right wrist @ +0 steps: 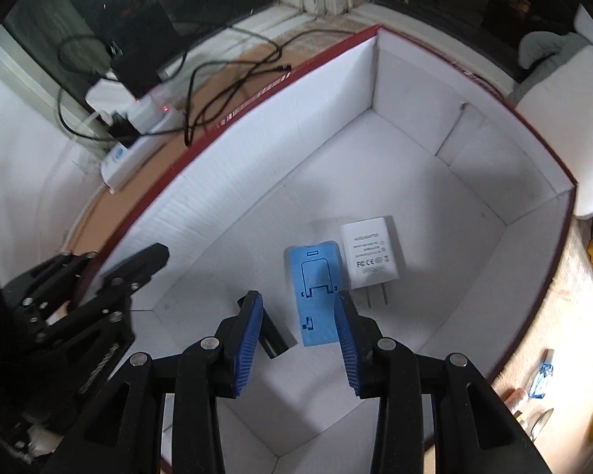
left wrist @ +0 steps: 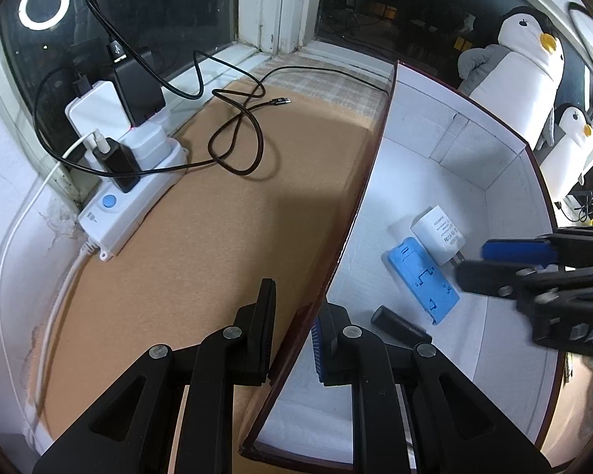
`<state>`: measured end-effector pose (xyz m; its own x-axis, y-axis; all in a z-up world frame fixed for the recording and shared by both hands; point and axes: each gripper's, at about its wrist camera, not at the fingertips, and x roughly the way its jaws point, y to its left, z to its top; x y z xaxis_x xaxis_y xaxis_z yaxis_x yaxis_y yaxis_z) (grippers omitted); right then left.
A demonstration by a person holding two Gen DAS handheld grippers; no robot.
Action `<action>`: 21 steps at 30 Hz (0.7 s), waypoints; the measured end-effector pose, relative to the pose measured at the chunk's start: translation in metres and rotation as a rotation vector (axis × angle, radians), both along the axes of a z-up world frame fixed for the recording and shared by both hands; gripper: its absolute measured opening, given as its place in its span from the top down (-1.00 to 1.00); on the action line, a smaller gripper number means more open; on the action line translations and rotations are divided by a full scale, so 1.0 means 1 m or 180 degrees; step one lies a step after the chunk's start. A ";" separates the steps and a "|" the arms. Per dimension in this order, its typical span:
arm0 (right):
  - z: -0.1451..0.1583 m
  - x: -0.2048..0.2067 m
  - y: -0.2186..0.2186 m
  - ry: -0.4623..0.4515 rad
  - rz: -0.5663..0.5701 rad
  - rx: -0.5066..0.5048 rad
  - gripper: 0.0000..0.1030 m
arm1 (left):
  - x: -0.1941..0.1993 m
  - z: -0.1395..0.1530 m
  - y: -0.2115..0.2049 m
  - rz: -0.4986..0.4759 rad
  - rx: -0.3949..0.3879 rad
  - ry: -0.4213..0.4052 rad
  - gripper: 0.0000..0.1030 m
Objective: Organize rigid objects
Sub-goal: 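Release the blue phone stand and move the right gripper back to the items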
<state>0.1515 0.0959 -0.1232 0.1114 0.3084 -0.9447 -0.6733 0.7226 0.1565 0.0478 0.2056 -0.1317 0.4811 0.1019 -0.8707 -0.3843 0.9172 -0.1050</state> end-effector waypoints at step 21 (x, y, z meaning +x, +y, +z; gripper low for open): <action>0.035 0.002 -0.253 -0.0254 -0.1164 0.0243 0.33 | -0.010 0.011 -0.006 0.0057 0.0121 0.0040 0.70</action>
<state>0.1535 -0.1573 -0.0886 0.2993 0.3038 -0.9045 -0.3854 0.9057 0.1767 0.0383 0.1994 -0.1204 0.4679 0.1436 -0.8720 -0.4017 0.9135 -0.0651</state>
